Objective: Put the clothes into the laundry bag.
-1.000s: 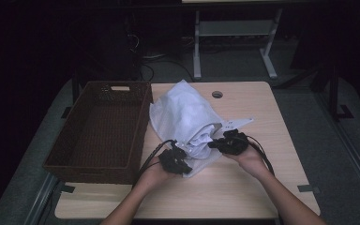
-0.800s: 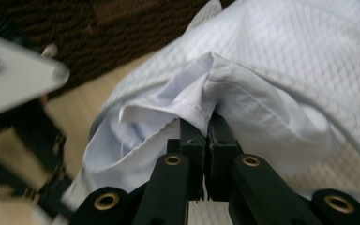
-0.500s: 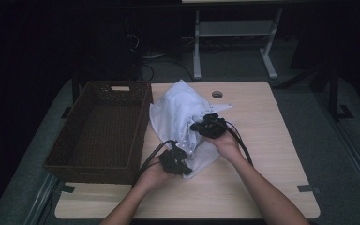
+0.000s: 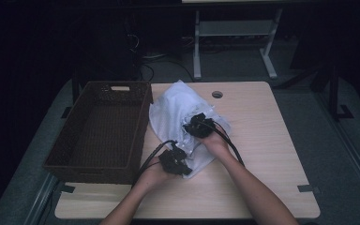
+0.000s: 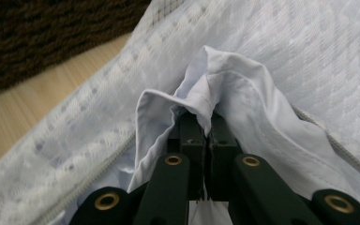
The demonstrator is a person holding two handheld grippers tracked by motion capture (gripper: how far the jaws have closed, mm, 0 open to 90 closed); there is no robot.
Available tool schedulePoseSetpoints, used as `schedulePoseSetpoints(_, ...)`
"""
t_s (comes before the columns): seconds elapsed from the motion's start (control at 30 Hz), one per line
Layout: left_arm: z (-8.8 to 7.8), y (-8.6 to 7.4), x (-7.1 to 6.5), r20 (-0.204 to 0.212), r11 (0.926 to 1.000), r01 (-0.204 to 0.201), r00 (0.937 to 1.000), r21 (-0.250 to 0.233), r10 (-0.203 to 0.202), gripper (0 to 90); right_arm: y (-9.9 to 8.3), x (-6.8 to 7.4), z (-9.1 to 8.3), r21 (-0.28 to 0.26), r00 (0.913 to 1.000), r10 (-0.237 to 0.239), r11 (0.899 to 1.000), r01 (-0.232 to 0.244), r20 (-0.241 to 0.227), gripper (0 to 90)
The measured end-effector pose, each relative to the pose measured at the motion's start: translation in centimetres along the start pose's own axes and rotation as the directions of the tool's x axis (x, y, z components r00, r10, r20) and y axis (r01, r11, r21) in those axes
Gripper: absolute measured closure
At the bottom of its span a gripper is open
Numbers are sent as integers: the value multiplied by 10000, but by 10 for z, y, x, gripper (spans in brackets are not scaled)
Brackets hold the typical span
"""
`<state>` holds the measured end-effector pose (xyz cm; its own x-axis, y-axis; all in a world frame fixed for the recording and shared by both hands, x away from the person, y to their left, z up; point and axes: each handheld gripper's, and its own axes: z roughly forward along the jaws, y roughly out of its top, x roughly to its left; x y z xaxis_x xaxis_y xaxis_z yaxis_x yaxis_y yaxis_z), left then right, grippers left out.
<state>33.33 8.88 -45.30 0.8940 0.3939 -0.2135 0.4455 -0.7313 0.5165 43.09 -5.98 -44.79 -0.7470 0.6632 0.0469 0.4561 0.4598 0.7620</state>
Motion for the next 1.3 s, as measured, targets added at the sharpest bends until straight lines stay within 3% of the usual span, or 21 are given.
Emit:
schedulePoseSetpoints(0.13, 0, 0, 1, 51, 10000, -30, 10000, 30, 30, 886, -11, 0, 0, 418, 9999, -124, 9991, 122, 39, 875)
schedulePoseSetpoints(0.27, 0, 1, 1, 9, 10000, -3, 10000, 88, 3, 887, -11, -3, 3, 377, 9999, 113, 9992, -110, -82, 874)
schedulePoseSetpoints(0.57, 0, 1, 0, -88, 10000, -3, 10000, 81, 4, 887, 3, -2, 23, 485, 9959, 129, 9987, -172, 891, 873)
schedulePoseSetpoints(0.67, -1, 0, 1, -60, 10000, 43, 10000, 18, -43, 886, 5, 0, 22, 506, 9958, 118, 9986, -164, 908, 855)
schedulePoseSetpoints(0.77, -1, -1, 2, -6, 10000, 51, 10000, -30, -51, 885, 1, 1, 9, 396, 9990, 30, 9992, -48, 449, 751)
schedulePoseSetpoints(0.93, -1, -1, 3, 69, 10000, 82, 9999, -30, -82, 884, -12, 0, -30, 416, 9990, -162, 9990, 178, -408, 587)
schedulePoseSetpoints(1.07, -1, -1, 3, 63, 9999, 119, 9999, -37, -119, 883, -23, 0, -58, 227, 9969, -289, 9993, 307, -736, 529)
schedulePoseSetpoints(1.17, -1, -1, 2, 45, 9999, 132, 9999, -65, -132, 883, -32, -3, -76, 154, 9966, -347, 9992, 359, -744, 501)
schedulePoseSetpoints(1.3, -1, -1, 3, 88, 9999, 129, 9999, -59, -128, 883, -44, -14, -92, 233, 9989, -367, 9990, 374, -300, 464)
